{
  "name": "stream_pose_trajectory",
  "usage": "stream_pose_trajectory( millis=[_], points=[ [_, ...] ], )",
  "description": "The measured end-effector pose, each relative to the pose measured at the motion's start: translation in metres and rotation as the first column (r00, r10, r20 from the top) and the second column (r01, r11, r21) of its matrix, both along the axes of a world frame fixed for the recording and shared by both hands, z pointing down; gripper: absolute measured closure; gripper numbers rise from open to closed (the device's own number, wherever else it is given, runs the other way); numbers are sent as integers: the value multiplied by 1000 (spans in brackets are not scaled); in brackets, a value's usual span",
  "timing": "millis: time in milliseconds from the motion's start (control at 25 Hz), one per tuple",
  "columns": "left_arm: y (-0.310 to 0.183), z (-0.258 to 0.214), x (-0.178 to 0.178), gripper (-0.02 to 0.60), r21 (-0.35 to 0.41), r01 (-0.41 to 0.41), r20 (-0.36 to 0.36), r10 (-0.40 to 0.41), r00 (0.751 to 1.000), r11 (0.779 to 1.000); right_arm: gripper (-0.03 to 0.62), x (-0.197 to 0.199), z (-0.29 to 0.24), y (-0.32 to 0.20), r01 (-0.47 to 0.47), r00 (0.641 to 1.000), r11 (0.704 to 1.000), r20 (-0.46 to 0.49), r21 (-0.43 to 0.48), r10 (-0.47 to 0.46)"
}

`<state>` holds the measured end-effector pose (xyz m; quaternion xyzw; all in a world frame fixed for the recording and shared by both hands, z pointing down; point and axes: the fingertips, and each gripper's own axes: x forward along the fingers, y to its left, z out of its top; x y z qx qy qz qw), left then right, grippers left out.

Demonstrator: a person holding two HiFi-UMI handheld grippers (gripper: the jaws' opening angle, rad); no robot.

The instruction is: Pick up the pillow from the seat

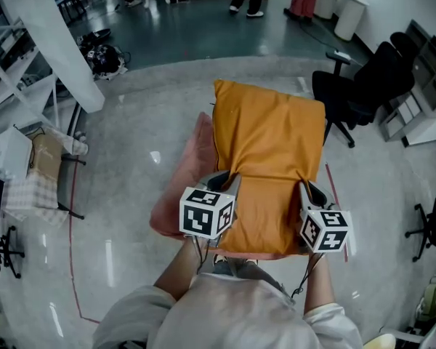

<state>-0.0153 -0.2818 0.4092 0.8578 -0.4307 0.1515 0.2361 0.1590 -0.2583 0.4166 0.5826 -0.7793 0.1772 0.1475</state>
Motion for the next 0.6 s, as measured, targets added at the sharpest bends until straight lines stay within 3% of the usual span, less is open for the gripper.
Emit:
stream_pose_trajectory(
  millis=[600],
  points=[
    [16,-7,32,535,8,28,25,-28,999,1000,554,34,-2,11,18,999,1000,38,5,-18]
  ],
)
